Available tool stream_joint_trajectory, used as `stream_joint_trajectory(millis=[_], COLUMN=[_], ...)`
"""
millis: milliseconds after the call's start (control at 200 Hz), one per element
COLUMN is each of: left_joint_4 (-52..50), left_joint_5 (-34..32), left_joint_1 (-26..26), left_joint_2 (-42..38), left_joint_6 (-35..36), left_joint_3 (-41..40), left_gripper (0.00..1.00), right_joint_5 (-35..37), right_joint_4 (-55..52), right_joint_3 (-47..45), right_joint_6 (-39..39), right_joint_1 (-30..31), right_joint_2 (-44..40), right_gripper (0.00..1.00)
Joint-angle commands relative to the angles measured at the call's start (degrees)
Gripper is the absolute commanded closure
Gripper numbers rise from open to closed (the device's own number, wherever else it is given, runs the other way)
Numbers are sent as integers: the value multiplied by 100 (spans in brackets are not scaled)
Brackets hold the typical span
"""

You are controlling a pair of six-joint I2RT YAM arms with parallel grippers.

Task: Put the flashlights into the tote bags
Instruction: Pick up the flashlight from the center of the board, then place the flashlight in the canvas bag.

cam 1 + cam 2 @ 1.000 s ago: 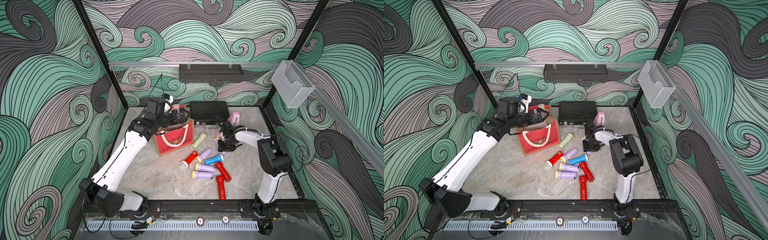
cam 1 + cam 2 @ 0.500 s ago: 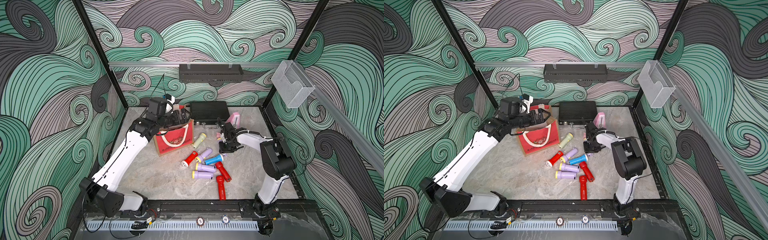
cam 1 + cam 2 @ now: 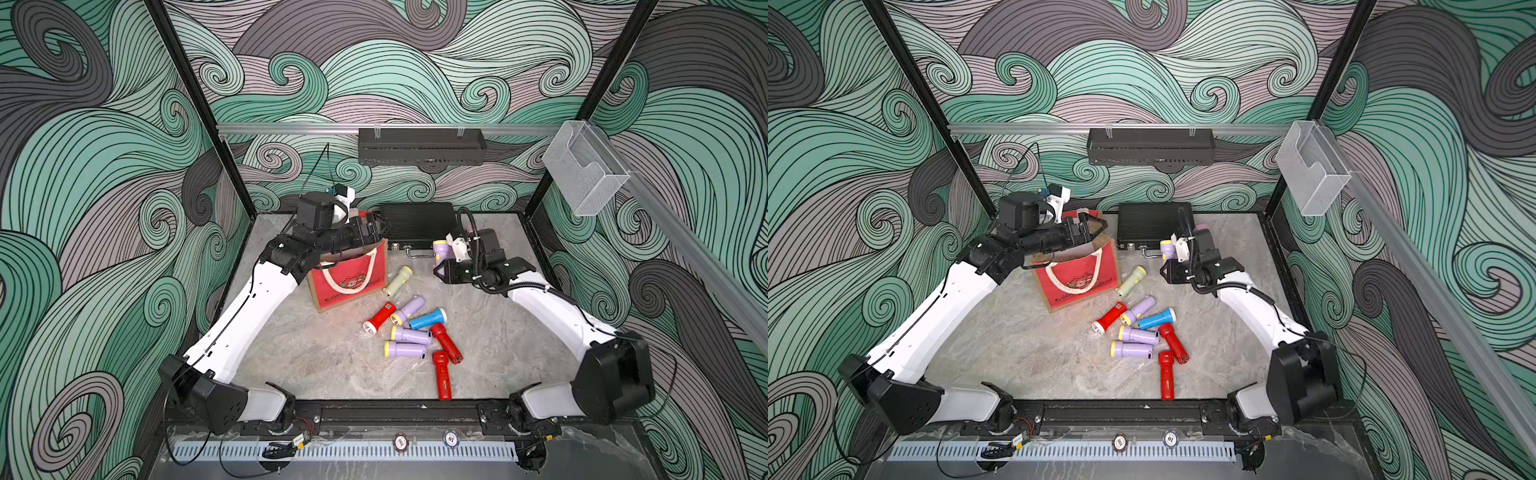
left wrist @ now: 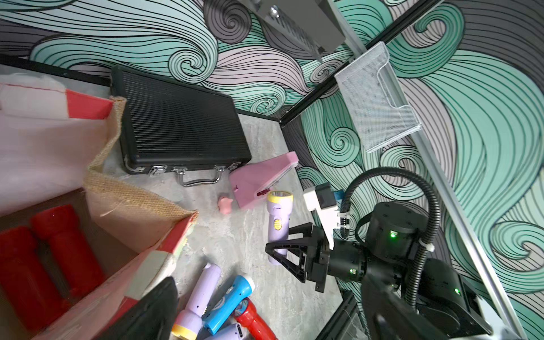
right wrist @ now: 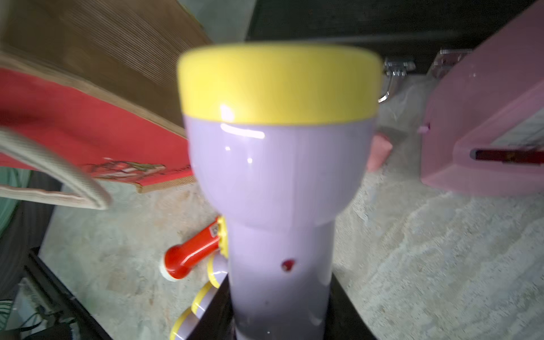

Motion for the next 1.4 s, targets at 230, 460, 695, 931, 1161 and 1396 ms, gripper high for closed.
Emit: stream_joint_trajectory(millis=[230, 460, 695, 931, 1161, 1396], left_joint_4=[632, 942, 1107, 1217, 1340, 1254], left_joint_5=[783, 867, 899, 881, 687, 742], left_joint_1=[-602, -859, -1004, -1196, -1285, -1321], left_joint_2=[671, 1058, 1324, 1671, 1914, 2042], left_joint_6=[-182, -327, -399, -483, -616, -583], left_joint_3=[650, 876, 1156, 1481, 1671, 1807], left_gripper=[2, 2, 2, 8, 18, 37], right_joint_5=[-1420, -1958, -2026, -2040, -2051, -1941], right_joint_4=[1173, 1709, 1757, 1690, 1687, 1527], right_joint_3=[418, 724, 872, 915, 948, 984], right_joint_6=[1243, 1780, 1854, 1796, 1776, 1676], right_joint_1=[-21, -28, 23, 110, 141, 179], right_joint_2=[-860, -944, -891, -852, -915, -915], right_gripper=[100, 100, 100, 100, 100, 100])
